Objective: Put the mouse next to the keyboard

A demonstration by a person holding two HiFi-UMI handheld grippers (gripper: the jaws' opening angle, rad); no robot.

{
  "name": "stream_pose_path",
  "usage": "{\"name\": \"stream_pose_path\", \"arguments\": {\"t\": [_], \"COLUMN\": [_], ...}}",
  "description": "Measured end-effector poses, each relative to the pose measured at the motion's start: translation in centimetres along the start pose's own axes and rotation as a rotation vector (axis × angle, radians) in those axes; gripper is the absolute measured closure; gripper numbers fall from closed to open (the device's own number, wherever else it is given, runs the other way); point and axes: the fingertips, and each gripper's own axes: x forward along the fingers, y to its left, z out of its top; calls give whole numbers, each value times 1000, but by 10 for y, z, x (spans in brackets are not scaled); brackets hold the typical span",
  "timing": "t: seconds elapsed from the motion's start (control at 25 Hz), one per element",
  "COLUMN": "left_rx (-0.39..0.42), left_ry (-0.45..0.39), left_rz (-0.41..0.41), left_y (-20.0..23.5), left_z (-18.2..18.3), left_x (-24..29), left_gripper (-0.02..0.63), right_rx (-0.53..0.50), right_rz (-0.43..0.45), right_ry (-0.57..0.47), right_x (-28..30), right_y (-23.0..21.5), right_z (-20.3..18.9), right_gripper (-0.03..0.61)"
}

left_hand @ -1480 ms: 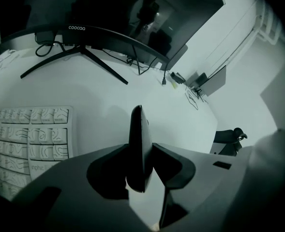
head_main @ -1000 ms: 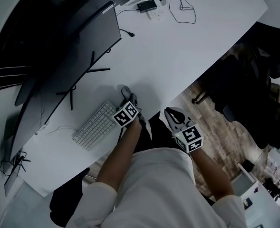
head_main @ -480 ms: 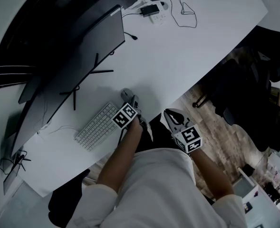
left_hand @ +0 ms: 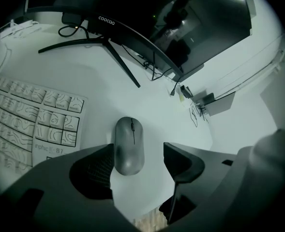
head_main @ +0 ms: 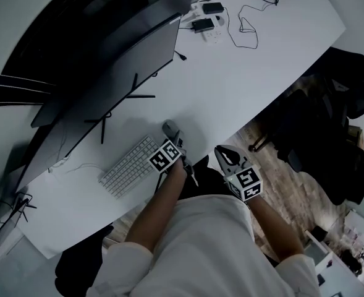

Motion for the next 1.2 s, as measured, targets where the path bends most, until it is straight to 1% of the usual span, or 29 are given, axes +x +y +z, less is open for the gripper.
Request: {"name": "stream_pose_path", "arguments": {"t": [0.28, 0.44, 0.56, 0.68, 0.8, 0.92, 1.04, 1.2], "left_rx": [45, 96, 135, 163, 171, 170, 189, 216], "left_ry": [-25, -60, -102, -143, -167, -199, -239, -310], "left_rz": [-73, -110, -126, -136, -146, -154, -148, -147], "left_y": [-6, -8, -6, -3, 0, 0, -5, -16], "left_z": [16, 34, 49, 57, 58, 55, 51, 45], "left_x": [-33, -58, -79, -100, -117, -135, -152, -166], "left_gripper": [299, 304, 330, 364, 385, 425, 472, 525], "right_rx": [-34, -57, -71, -91, -117, -142, -172, -231], "right_rz": [-26, -36, -39, -25, -7, 12, 46, 116], "right_ry": [-23, -44, -58, -64, -68, -73, -82, -104], "right_x": [0, -2, -3, -3, -2, -2, -2, -3], "right_y": [5, 6, 7, 12, 13, 11, 11, 9], "right_z": [16, 28, 36, 41, 45, 50, 58, 71], "right_gripper": [537, 537, 537, 537, 537, 537, 537, 537]}}
